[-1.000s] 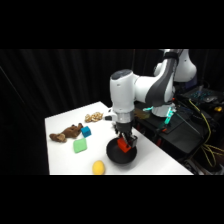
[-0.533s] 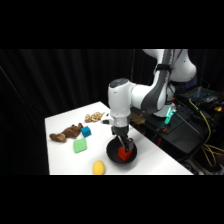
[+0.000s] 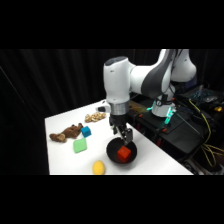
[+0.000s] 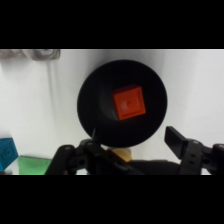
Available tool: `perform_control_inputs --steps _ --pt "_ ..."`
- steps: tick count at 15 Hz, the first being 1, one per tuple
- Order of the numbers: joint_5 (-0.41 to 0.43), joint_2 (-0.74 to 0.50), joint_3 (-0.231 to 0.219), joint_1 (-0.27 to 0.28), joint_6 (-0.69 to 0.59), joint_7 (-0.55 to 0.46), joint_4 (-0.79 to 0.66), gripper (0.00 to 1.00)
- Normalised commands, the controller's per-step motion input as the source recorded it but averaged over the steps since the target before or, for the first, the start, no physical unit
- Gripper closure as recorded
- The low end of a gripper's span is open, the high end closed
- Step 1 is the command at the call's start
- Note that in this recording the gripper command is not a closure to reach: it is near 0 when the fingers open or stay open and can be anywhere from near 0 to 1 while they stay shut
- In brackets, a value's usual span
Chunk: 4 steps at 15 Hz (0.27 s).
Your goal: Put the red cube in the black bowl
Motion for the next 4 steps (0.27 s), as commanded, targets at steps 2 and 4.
perform_control_inputs --steps 2,4 --pt "-0.162 -0.37 0.001 0.06 -0.63 0.31 0.25 0.0" --pt "-0.112 -0.24 0.017 0.017 -0.53 0.21 0.3 0.0"
